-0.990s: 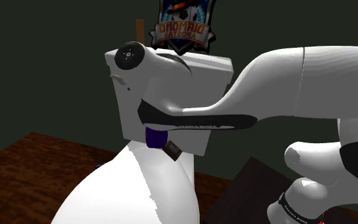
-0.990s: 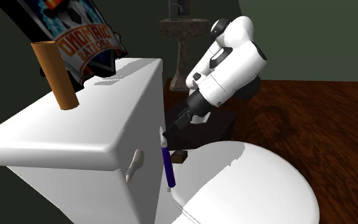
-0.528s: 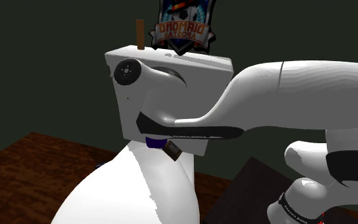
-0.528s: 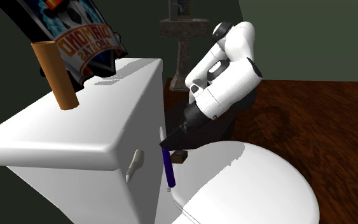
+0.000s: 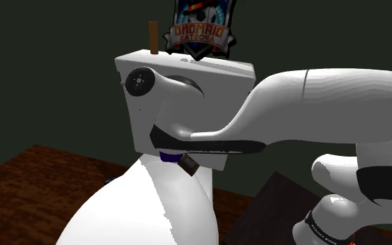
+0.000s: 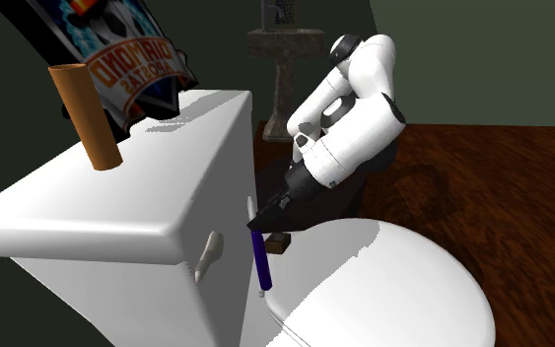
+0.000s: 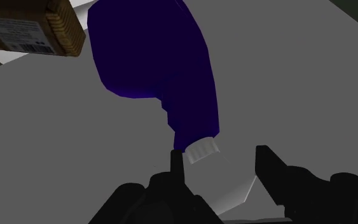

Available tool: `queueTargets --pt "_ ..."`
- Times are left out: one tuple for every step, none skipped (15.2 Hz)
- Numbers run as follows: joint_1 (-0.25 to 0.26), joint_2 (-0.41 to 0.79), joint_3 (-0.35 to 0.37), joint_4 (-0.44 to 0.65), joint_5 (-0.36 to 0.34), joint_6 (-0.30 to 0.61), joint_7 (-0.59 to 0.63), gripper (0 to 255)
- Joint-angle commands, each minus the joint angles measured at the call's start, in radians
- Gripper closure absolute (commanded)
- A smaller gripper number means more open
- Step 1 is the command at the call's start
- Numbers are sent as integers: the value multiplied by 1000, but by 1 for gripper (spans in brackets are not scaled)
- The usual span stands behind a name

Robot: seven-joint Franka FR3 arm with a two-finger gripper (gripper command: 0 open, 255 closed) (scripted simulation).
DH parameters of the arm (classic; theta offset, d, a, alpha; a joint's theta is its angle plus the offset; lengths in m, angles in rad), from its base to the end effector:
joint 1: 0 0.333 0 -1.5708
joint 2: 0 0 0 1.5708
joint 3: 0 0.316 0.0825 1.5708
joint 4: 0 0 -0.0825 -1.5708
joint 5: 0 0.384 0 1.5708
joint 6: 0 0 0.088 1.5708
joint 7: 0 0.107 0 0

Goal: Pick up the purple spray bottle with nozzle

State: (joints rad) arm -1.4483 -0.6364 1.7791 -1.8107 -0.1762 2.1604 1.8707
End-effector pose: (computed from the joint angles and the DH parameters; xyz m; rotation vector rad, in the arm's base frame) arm 0.5503 0.3026 0.4531 2.1516 -1.7052 1.1148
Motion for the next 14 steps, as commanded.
queueTargets --pt "-1 0 1 -1 0 0 0 255" --pt "-1 0 1 -1 0 0 0 255" --pt "-1 0 1 -1 0 0 0 255" --pt "-1 0 1 0 0 -1 -1 255" --pt "2 4 -4 8 -2 -11 -5 255" --pt "4 8 -10 15 -4 -20 -10 255" --pt "6 12 -14 24 -5 -30 -14 255" --pt "8 16 -19 32 -7 -40 -19 255" --pt "10 20 -23 41 -9 -50 -24 255" --pt "11 24 -28 50 -11 -60 -29 255" --pt "13 28 -32 59 -12 -70 -34 255" --pt "14 31 -36 68 -14 -80 -38 255" --pt "15 35 -39 78 -15 -90 -43 255" --pt "15 38 -43 88 -16 -100 -49 255"
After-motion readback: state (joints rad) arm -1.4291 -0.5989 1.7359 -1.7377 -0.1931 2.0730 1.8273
